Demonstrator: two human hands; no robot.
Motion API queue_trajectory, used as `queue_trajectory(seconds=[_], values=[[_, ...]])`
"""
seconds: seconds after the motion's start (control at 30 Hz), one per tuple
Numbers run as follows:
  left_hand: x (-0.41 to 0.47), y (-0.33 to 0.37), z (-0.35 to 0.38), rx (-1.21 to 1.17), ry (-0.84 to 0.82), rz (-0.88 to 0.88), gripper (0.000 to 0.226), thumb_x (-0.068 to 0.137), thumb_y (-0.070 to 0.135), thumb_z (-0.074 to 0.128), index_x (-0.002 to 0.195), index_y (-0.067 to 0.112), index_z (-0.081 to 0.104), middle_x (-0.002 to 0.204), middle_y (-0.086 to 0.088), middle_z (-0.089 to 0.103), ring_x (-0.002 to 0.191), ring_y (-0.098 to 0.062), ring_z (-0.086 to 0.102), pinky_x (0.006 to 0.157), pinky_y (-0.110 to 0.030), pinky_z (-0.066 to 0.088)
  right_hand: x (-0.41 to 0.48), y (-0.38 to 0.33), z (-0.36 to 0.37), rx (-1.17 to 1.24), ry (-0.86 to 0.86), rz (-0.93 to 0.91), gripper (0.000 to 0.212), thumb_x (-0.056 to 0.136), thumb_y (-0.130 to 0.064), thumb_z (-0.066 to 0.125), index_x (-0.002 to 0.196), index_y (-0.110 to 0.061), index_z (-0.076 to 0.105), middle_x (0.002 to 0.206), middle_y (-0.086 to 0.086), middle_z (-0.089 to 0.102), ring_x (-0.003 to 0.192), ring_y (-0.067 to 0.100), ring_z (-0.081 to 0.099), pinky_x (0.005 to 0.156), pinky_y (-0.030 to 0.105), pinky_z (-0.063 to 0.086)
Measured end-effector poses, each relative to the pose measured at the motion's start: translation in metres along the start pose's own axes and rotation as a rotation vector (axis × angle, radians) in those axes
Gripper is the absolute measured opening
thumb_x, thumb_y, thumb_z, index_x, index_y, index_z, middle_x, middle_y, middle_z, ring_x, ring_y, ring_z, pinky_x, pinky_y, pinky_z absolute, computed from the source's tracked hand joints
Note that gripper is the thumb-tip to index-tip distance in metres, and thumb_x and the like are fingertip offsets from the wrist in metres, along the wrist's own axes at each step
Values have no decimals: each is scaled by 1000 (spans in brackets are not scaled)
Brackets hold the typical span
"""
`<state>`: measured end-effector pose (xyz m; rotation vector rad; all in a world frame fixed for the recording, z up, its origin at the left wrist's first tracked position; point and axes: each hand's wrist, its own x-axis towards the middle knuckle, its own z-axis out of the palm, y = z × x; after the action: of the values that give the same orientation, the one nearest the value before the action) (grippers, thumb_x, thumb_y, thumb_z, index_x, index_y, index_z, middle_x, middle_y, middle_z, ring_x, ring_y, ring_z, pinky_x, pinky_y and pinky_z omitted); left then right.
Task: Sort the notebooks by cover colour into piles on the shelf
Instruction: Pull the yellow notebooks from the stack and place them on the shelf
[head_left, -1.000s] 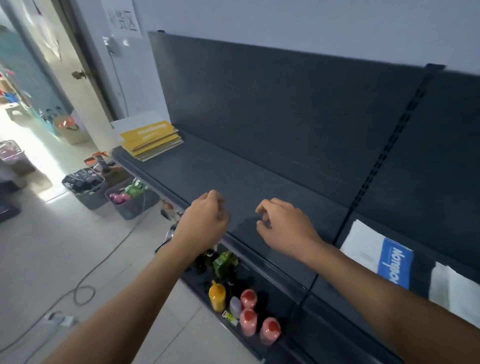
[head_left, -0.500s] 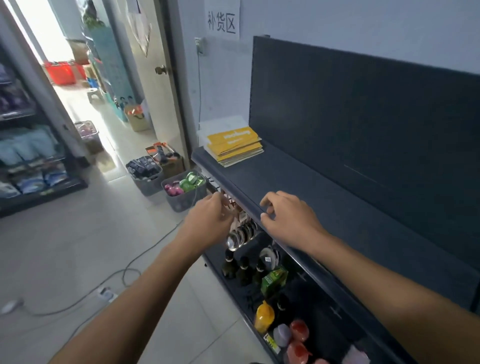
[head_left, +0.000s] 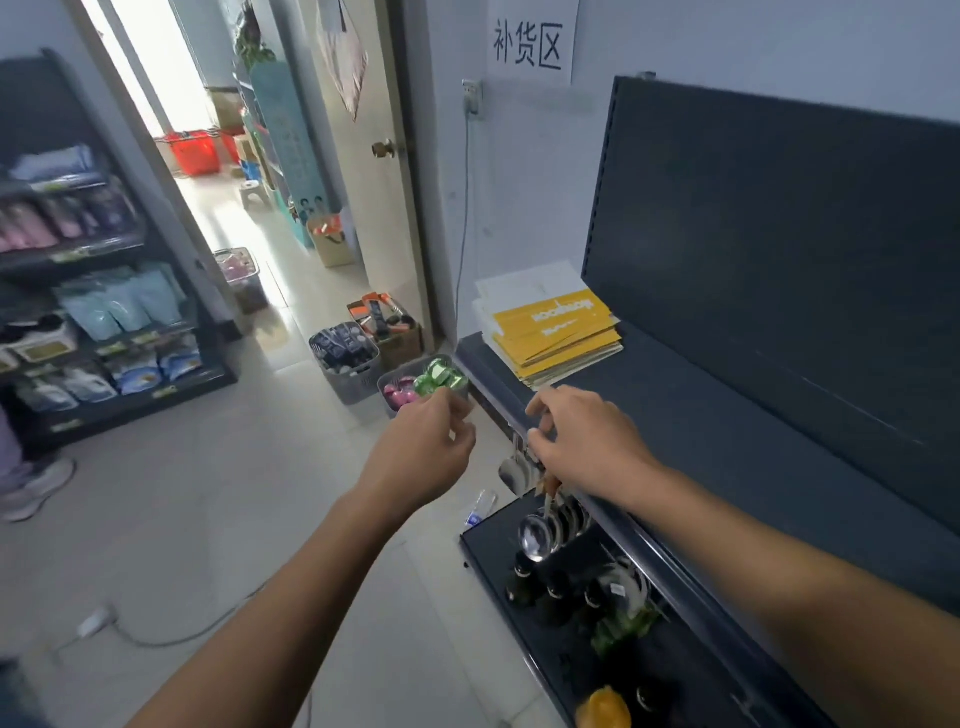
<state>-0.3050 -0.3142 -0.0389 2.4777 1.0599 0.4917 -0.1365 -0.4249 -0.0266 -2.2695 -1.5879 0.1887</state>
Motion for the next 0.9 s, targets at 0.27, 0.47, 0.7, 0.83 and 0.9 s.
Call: queue_trajectory(seconds=[0.27,0.47,0.7,0.83,0.9], values=[[78,-50,-9,49,-65,15,18,97,30,54,112,21,59,104,3,66,91,-17,61,82,-42,55,90,2,22,36,-1,51,12,94,-32,59,105,-28,60,93,-13,59,86,14,58,71,33,49],[123,-90,-17,13,-84,37,17,98,31,54,111,22,59,103,5,65,90,-14,62,81,-39,56,139,-9,28,30,5,97,15,92,-31,58,105,-27,62,91,-12,60,86,16,59,73,37,53],[180,-145,-30,-32,-129,121,23,97,31,53,117,20,60,103,7,64,91,-14,62,79,-30,51,182,-32,43,1,63,266,18,94,-30,57,110,-26,62,97,-10,63,88,17,60,73,34,51],[213,-167,-33,-41,-155,251,20,96,32,54,112,22,59,95,10,63,83,-9,60,69,-23,40,191,-43,49,17,115,377,14,94,-26,57,105,-21,62,84,-8,59,87,21,60,71,38,53],[230,-172,-33,-56,-165,308,21,96,32,54,113,22,60,95,10,64,80,-5,59,69,-22,40,193,-48,54,19,168,440,12,93,-28,58,104,-23,62,83,-10,59,84,19,60,70,37,53]])
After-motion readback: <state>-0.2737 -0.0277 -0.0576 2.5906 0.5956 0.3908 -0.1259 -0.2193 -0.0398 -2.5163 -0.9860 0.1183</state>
